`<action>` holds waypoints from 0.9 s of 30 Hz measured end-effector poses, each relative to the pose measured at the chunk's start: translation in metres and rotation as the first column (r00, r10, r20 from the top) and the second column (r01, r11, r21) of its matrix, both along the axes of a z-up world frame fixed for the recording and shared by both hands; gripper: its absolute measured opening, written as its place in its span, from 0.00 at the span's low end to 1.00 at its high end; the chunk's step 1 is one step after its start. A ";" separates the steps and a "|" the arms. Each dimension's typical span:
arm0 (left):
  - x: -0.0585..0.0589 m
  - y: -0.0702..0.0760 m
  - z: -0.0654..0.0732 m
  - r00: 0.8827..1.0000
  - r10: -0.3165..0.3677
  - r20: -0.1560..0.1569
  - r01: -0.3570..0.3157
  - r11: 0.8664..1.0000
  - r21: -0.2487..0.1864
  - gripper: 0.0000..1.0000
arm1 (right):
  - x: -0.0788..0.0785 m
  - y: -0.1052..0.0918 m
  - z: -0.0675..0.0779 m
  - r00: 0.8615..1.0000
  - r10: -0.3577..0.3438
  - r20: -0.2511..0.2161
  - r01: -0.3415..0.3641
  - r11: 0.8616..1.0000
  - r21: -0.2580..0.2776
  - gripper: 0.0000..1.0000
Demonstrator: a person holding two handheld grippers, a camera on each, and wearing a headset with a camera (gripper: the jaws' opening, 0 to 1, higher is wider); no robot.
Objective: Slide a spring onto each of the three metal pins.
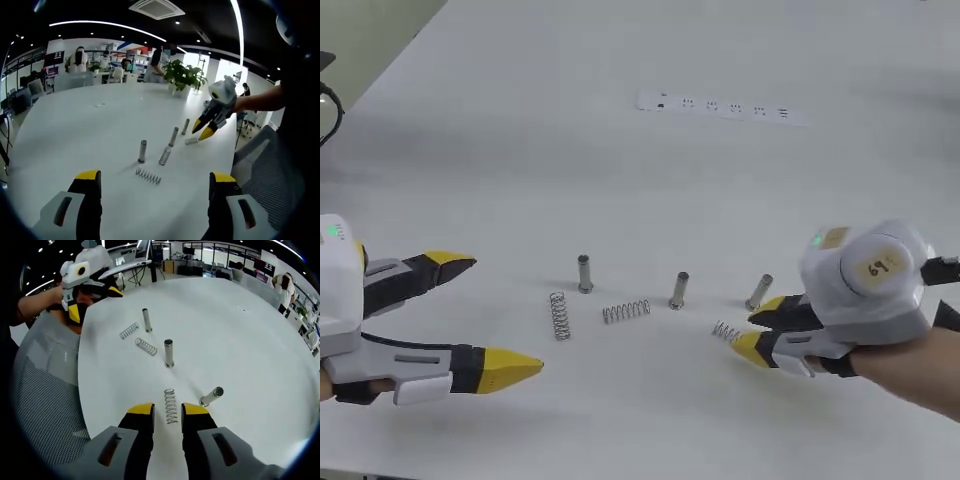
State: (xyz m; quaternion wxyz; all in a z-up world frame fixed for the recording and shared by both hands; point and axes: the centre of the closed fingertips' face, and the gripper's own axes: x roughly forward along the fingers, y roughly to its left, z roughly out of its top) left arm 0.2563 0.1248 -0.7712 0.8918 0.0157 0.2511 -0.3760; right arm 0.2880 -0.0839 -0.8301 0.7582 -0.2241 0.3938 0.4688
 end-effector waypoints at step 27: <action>0.000 0.002 -0.002 1.000 0.008 -0.003 -0.008 1.000 0.000 0.85 | -0.001 -0.003 -0.021 0.998 0.043 -0.035 -0.045 0.996 -0.079 0.12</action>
